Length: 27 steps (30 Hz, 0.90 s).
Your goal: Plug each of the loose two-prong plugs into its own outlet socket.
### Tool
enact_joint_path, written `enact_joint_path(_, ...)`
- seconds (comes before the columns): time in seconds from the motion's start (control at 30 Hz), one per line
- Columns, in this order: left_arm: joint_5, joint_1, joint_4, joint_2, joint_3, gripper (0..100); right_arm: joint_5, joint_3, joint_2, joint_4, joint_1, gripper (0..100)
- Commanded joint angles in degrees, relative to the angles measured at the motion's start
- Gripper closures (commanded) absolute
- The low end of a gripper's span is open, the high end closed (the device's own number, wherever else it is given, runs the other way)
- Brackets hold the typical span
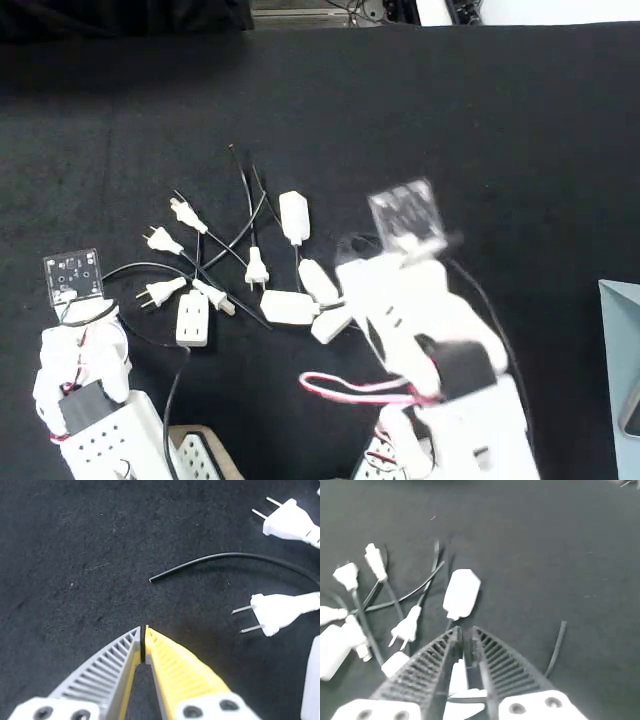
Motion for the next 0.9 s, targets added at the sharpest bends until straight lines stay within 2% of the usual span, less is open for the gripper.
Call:
enact_joint_path(0.0,-1.05,-0.57,0.26,-0.18,1.10,97,-3.25,-8.92,14.29,-0.79,-4.66,87.8)
enact_joint_path(0.17,-1.05,-0.57,0.26,-0.18,1.10,97,-8.53,-18.95,32.13,-0.79,-9.93,86.5)
enact_joint_path(0.4,-1.05,-0.57,0.35,-0.09,1.10,97,-10.99,-31.25,54.02,-0.97,-18.64,86.5)
enact_joint_path(0.67,-0.97,-0.57,0.35,-0.09,1.10,97,-12.40,-44.70,75.12,-0.79,-20.66,86.7)
enact_joint_path(0.87,-0.97,-0.75,0.35,0.00,1.10,97,-14.15,-48.84,82.15,-0.79,-20.75,86.7)
